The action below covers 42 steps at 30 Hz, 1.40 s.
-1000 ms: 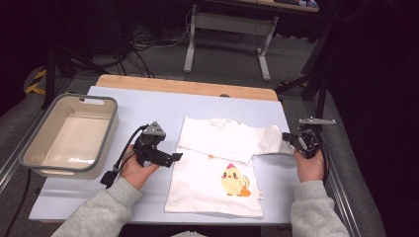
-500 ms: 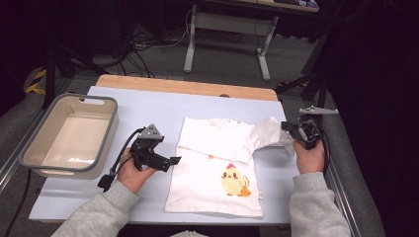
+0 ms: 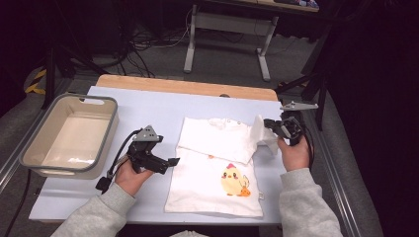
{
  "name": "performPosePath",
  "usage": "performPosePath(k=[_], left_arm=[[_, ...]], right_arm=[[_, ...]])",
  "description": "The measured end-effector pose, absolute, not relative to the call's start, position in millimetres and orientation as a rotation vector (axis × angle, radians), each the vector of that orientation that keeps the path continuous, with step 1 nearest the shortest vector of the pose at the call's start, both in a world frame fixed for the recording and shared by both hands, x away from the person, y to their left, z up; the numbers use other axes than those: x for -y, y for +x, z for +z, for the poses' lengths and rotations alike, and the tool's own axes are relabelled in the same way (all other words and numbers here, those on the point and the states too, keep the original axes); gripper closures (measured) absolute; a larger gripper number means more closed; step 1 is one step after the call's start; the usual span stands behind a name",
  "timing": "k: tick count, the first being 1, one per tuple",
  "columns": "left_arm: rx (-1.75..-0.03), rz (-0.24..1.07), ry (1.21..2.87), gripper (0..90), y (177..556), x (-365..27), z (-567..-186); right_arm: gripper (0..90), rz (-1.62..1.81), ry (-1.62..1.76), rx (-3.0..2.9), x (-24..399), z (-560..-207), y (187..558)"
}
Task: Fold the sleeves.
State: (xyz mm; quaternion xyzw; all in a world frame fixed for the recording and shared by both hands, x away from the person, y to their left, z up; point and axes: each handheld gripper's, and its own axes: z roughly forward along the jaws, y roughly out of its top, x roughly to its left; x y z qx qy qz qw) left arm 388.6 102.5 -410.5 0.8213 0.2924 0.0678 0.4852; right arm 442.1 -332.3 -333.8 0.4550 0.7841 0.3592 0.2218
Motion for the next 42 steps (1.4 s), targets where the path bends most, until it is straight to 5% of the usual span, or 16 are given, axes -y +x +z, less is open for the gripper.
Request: performPosePath(k=[17, 23, 28, 32, 42], left_arm=[[-0.698, 0.217, 1.988, 0.1, 382, -109, -414], [-0.699, 0.200, 1.973, 0.8, 382, -110, -415], [-0.689, 0.214, 1.962, 0.8, 382, -108, -415], [-0.681, 0.222, 1.963, 0.4, 383, -105, -417], [-0.671, 0.225, 1.973, 0.3, 384, -101, -418]], right_arm=[[88.8, 0.985, 1.163, -2.346, 268, -358, 463], [54.9, 1.011, 1.152, -2.310, 273, -362, 465], [38.5, 1.030, 1.200, -2.243, 299, -362, 462], [32.6, 1.001, 1.275, -2.231, 321, -372, 459], [39.1, 0.907, 1.356, -2.281, 340, -396, 450]])
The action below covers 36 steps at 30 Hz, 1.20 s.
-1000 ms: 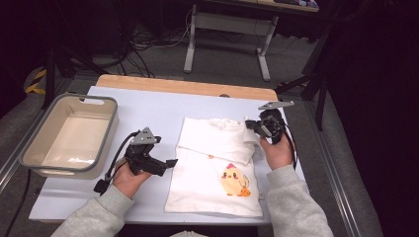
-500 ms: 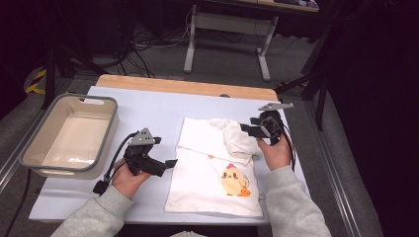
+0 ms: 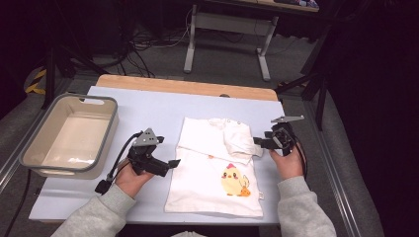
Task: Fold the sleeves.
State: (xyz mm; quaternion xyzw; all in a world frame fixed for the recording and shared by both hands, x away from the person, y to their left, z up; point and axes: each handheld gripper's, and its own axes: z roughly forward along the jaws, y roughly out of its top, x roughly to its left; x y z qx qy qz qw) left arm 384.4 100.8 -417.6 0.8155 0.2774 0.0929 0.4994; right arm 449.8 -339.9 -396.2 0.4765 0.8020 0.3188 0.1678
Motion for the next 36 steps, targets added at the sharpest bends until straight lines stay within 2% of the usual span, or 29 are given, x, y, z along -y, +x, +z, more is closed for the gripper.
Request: performPosePath(k=[15, 20, 24, 26, 29, 36], left_arm=[[-0.666, 0.219, 1.981, 0.3, 385, -100, -418], [-0.664, 0.219, 1.980, 0.3, 385, -100, -418], [-0.665, 0.221, 1.982, 0.3, 385, -99, -418], [-0.665, 0.219, 1.981, 0.3, 385, -99, -418], [-0.664, 0.219, 1.981, 0.3, 385, -100, -418], [-0.666, 0.219, 1.981, 0.3, 385, -100, -418]], right_arm=[[37.3, 0.788, 1.365, -2.411, 337, -425, 448], [50.4, 0.812, 1.392, -2.451, 337, -430, 449], [70.5, 0.831, 1.374, -2.496, 335, -428, 448], [77.1, 0.815, 1.357, -2.496, 332, -427, 447], [82.2, 0.789, 1.331, -2.481, 330, -423, 445], [83.2, 0.824, 1.322, -2.402, 337, -408, 440]])
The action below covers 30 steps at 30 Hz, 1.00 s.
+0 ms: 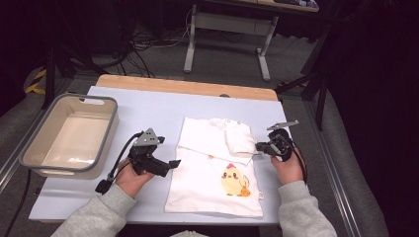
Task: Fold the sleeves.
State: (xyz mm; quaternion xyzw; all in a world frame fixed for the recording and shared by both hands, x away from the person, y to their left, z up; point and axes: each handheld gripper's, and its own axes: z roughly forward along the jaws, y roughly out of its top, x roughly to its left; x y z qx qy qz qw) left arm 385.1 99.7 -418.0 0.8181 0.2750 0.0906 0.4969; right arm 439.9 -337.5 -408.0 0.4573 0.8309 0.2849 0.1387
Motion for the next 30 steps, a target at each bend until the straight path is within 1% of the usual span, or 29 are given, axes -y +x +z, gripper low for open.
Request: performPosePath(k=[11, 25, 30], left_arm=[[-0.668, 0.220, 1.983, 0.3, 385, -100, -418], [-0.681, 0.227, 1.984, 0.3, 383, -103, -418], [-0.691, 0.236, 1.982, 0.3, 380, -107, -418]], right_arm=[[84.9, 0.933, 1.238, -2.285, 339, -368, 431], [85.7, 1.099, 1.103, -2.253, 305, -324, 432], [85.8, 1.138, 1.066, -2.254, 291, -315, 437]])
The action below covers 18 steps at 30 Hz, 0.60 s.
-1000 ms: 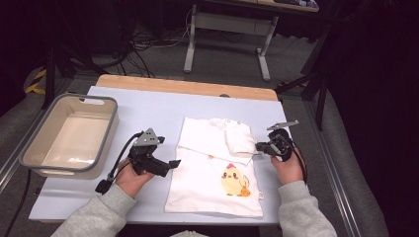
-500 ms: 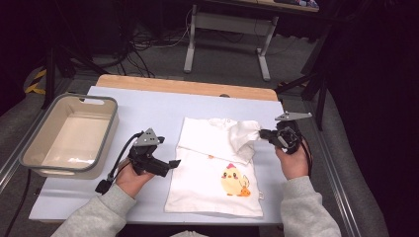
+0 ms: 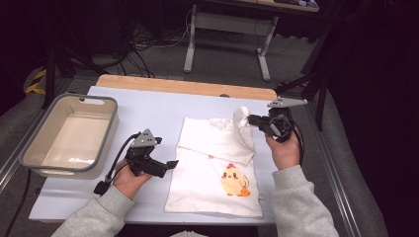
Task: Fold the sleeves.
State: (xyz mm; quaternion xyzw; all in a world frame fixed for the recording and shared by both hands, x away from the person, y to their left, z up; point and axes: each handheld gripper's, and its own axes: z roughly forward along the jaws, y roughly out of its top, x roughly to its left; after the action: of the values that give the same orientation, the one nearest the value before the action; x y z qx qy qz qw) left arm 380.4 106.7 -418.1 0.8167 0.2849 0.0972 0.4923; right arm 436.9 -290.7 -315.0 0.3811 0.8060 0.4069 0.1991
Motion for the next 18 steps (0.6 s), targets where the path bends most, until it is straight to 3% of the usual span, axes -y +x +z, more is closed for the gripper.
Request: performPosePath(k=[18], left_arm=[[-0.717, 0.247, 1.976, 0.2, 376, -115, -421]], right_arm=[[85.6, 1.102, 0.987, -2.397, 229, -337, 457]])
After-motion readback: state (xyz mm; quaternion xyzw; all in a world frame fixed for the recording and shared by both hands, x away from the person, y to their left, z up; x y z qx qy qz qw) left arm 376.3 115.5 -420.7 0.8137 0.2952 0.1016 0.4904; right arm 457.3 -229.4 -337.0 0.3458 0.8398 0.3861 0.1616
